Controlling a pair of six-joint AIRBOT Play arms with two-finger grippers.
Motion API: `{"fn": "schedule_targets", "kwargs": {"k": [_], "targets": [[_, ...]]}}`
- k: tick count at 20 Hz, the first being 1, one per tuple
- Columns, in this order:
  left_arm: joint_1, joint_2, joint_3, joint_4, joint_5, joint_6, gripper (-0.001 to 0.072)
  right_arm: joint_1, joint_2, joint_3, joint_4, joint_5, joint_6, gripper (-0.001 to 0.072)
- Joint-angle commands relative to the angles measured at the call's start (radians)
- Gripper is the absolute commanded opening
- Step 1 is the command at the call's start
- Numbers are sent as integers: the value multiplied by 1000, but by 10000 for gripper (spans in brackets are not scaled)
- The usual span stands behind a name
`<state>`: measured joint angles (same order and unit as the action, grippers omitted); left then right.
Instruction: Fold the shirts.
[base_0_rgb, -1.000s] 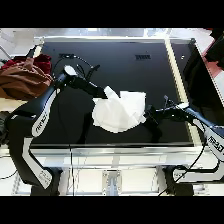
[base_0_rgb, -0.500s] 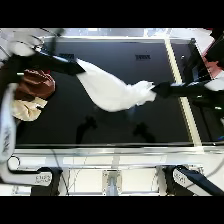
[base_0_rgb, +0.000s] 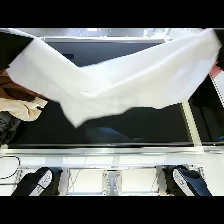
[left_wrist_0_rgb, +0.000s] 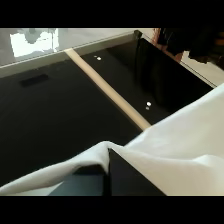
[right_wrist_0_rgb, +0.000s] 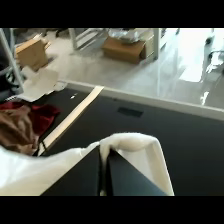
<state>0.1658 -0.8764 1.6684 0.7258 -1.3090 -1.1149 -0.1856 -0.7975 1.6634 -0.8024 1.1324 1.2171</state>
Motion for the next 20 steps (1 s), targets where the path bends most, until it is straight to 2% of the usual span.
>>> {"fn": "schedule_targets", "kwargs": {"k": [1,2,4,6,7,8,9,10,12,13,14,16,17,19,20], "targets": [[-16,-10,-102,166,14,-159,11,-1,-121,48,-87,19,29,11],[-32,-53,-162,229,16,-195,11,-1,-196,35,-107,72,69,12],[-63,-182,-269,323,47,-209,11,0,-359,-6,-114,175,103,13],[-79,-362,-306,343,185,-210,19,13,-513,-72,-114,201,111,40],[-82,-447,-306,300,259,-209,117,24,-587,-105,-114,190,118,223],[-82,-529,-306,212,345,-209,438,37,-663,-129,-114,171,138,446],[-77,-591,-306,97,415,-209,673,47,-728,-134,-114,158,163,490],[-66,-640,-306,-53,472,-209,707,56,-784,-134,-104,140,180,490],[-25,-682,-306,-353,527,-198,705,54,-821,-131,-77,66,180,490],[8,-681,-306,-489,527,-151,704,44,-811,-119,-88,34,176,490],[50,-670,-306,-620,501,-74,704,31,-799,-95,-106,30,175,490],[163,-626,-306,-809,357,76,700,-21,-750,-12,-196,68,162,490],[234,-592,-306,-827,267,116,695,-51,-718,24,-249,87,158,490],[373,-512,-317,-786,113,116,683,-129,-624,61,-350,88,153,490],[443,-457,-348,-775,64,119,608,-172,-575,60,-378,78,150,490]]}}
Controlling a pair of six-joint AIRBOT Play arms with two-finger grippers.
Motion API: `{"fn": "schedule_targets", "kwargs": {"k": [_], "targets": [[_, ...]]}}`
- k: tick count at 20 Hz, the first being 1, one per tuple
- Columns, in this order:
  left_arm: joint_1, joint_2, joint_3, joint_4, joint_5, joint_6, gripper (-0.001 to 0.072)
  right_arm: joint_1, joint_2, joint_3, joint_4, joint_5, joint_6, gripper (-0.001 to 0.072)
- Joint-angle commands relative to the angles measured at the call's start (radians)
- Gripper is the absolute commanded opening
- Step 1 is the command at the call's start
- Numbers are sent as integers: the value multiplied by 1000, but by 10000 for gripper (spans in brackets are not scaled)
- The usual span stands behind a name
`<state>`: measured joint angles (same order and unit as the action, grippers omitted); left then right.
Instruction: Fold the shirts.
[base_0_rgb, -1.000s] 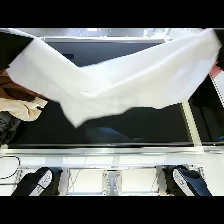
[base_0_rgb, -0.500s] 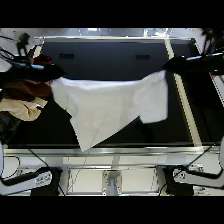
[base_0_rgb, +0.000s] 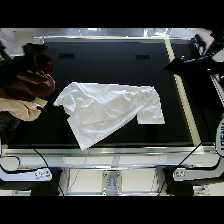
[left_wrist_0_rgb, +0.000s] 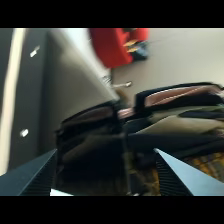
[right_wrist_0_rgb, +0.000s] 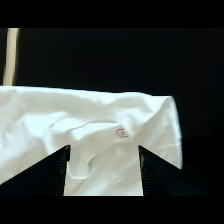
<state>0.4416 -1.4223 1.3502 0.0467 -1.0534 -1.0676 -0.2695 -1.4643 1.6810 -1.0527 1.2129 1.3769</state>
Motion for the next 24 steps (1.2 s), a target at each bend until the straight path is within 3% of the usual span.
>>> {"fn": "schedule_targets", "kwargs": {"k": [1,5,8,11,15,20,21,23,24], "targets": [[227,151,-77,-79,-207,84,575,-133,133,42,-144,-3,-11,490],[365,482,-517,92,-205,61,576,-308,215,-11,-135,10,-16,492],[340,752,-975,41,-76,6,574,-354,206,-142,-36,-28,-14,492],[308,982,-1289,-6,33,-33,476,-341,151,-306,119,-108,0,492],[302,1220,-1374,-37,5,-87,476,-309,-71,-359,394,-45,-95,492],[302,1401,-1375,-87,-74,-94,476,-203,-296,-358,386,-105,-187,491],[302,1413,-1375,-86,-44,-128,476,-188,-333,-344,385,-116,-195,491],[302,1413,-1375,-72,-61,-303,475,-165,-405,-278,379,-80,-213,491],[302,1413,-1375,-49,-103,-324,449,-153,-436,-236,356,-61,-212,491]]}}
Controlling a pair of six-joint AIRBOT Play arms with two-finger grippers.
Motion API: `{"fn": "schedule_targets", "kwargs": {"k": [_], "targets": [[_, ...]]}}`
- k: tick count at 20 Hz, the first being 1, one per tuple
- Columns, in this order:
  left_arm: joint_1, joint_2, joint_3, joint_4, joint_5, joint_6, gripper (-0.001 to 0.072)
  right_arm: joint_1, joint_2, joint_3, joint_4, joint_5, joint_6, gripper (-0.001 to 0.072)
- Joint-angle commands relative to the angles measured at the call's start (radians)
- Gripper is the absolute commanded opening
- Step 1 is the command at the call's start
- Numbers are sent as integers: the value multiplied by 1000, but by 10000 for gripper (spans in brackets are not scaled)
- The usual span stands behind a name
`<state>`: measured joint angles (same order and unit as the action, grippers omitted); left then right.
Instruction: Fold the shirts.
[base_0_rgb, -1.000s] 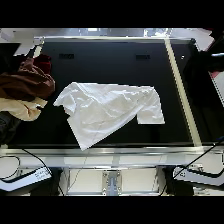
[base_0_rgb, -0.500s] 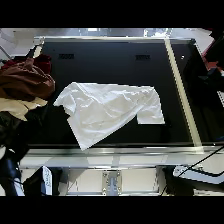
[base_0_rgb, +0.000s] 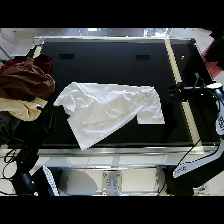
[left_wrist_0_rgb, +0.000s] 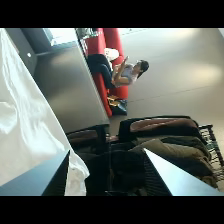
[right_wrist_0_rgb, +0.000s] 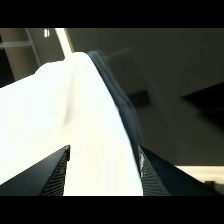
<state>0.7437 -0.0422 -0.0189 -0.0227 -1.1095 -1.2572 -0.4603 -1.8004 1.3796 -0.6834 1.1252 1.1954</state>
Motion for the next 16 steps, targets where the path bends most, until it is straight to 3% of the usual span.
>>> {"fn": "schedule_targets", "kwargs": {"k": [1,2,5,11,14,15,16], "targets": [[0,33,-6,61,-89,-134,330,50,-120,101,-46,38,-30,490],[0,33,-6,95,-105,-135,248,64,-133,130,-87,39,-27,489],[0,33,-6,106,-111,-134,259,98,-140,158,-179,35,-26,438],[0,33,-7,110,-153,-134,261,142,-182,161,-190,64,-27,425],[0,33,-7,244,-190,-174,261,170,-196,171,-188,117,-29,365],[0,33,-7,309,-217,-199,261,170,-195,175,-187,138,-29,261],[0,33,-7,377,-246,-231,260,167,-193,190,-186,169,-28,70]]}}
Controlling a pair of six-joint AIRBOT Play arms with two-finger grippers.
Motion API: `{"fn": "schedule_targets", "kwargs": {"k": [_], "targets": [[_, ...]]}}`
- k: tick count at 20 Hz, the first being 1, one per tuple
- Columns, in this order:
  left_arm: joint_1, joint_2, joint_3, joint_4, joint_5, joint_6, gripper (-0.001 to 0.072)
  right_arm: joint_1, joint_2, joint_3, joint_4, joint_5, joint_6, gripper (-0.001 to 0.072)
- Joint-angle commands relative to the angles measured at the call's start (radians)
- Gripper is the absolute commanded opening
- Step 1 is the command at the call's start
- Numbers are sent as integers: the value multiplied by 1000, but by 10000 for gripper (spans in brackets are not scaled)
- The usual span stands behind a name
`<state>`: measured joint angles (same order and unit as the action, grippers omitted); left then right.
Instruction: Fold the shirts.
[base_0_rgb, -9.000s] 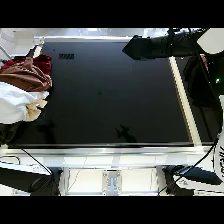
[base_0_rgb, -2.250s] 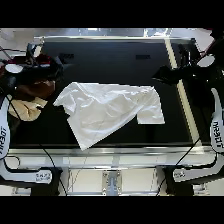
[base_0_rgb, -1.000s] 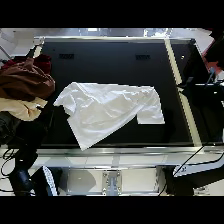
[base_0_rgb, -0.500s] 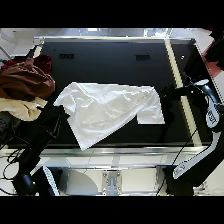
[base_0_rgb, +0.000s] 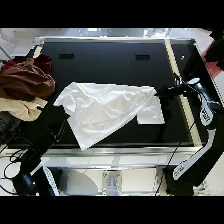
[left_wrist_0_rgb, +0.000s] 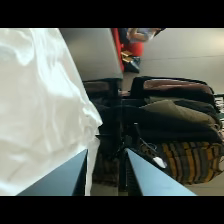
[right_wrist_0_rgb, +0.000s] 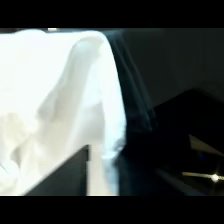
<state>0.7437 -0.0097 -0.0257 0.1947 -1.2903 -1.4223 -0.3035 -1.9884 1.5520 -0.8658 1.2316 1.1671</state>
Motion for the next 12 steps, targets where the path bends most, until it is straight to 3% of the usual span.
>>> {"fn": "schedule_targets", "kwargs": {"k": [1,5,8,10,12], "targets": [[0,1,0,210,-88,-95,260,6,-5,39,-5,99,0,14],[0,1,-1,352,-208,-146,260,5,13,154,-10,220,19,13],[-15,0,3,373,-240,-164,259,6,35,230,-1,253,64,14],[-31,0,3,377,-202,-164,249,6,48,273,-1,278,82,14],[-33,0,3,347,-63,-142,221,6,63,300,-1,288,97,13]]}}
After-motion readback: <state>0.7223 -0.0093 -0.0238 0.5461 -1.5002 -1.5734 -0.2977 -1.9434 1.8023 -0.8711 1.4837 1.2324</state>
